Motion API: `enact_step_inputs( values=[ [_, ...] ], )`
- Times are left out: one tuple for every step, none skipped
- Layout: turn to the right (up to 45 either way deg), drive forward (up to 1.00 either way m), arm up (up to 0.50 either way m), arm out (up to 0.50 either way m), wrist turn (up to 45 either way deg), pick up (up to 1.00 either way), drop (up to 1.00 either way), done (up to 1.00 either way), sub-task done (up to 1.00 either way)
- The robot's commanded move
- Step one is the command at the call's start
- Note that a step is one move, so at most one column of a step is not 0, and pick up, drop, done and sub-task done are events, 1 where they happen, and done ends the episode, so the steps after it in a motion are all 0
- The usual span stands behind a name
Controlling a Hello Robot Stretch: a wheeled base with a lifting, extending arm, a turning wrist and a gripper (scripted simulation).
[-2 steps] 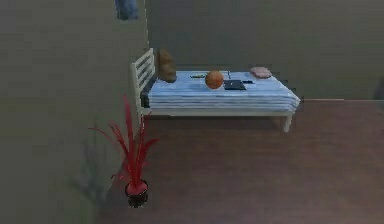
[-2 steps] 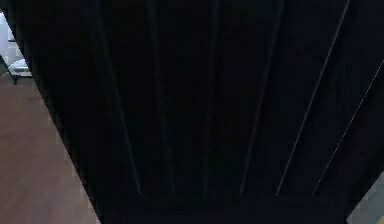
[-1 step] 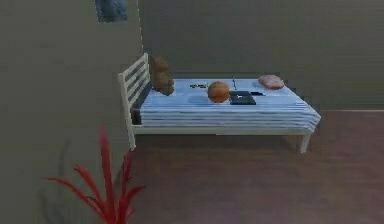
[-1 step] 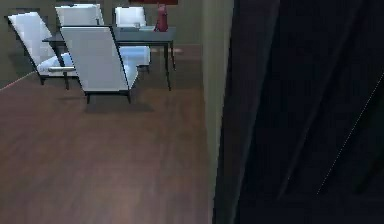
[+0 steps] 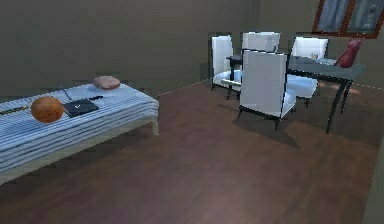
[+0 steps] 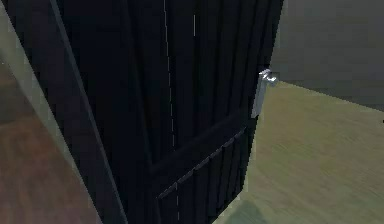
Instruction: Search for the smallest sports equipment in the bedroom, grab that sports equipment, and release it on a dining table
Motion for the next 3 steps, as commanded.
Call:
enact_step_inputs(
  values=[
    [6.0,0.0,0.0,0.0,0.0,0.0,0.0,0.0,0.0],
    [0.0,0.4,0.0,0.0,0.0,0.0,0.0,0.0,0.0],
    [33.0,0.0,0.0,0.0,0.0,0.0,0.0,0.0,0.0]
  ],
)
